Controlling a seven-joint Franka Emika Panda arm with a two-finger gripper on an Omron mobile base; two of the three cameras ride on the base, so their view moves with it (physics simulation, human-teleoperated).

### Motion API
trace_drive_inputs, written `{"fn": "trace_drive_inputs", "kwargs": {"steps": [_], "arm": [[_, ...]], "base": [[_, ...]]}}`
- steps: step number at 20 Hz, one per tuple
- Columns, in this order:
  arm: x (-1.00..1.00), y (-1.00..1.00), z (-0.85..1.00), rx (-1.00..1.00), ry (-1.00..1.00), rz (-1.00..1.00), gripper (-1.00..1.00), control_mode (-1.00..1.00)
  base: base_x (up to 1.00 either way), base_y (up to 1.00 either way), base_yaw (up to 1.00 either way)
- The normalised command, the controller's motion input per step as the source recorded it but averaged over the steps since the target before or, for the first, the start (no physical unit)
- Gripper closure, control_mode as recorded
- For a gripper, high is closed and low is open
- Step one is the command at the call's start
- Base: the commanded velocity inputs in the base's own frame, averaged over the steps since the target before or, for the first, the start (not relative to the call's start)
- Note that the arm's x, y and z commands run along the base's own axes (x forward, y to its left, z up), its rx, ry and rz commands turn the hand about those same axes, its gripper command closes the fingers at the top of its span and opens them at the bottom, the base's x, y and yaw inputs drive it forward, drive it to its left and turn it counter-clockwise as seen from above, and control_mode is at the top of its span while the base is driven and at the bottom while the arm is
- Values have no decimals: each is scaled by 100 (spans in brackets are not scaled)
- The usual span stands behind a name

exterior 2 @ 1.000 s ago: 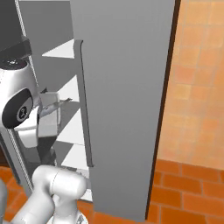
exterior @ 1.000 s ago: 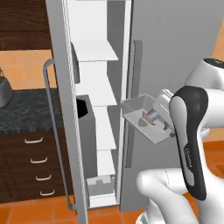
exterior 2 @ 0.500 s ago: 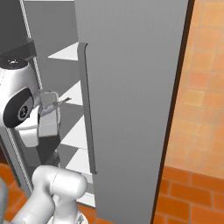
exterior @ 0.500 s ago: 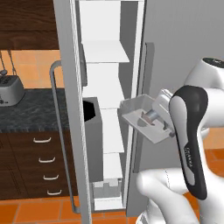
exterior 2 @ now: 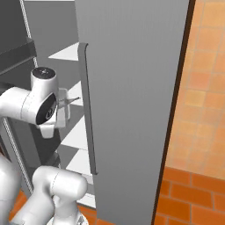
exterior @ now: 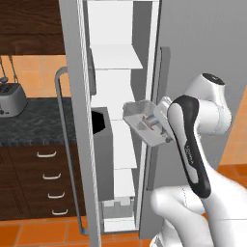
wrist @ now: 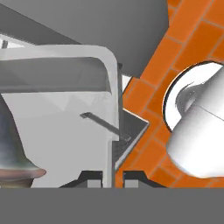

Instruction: Take the meat container that has the fish and place it on the second highest rack of the freezer. Then take the vegetable container that has the tomato and bell pepper and place it on the highest rack of the freezer.

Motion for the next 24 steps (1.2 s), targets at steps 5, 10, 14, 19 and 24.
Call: {"fn": "trace_drive_inputs", "kwargs": {"steps": [5, 10, 14, 19, 24], "arm": [[87, 40, -17, 11, 0, -20, 100, -100], [91, 0, 0, 7, 0, -14, 100, -100], [56, 27, -9, 0, 0, -4, 100, -100], [85, 18, -11, 0, 0, -1, 100, -100], [97, 3, -5, 0, 0, 0, 100, -100]], "base": [[0, 0, 0], [0, 0, 0], [0, 0, 0], [0, 0, 0], [0, 0, 0]]}}
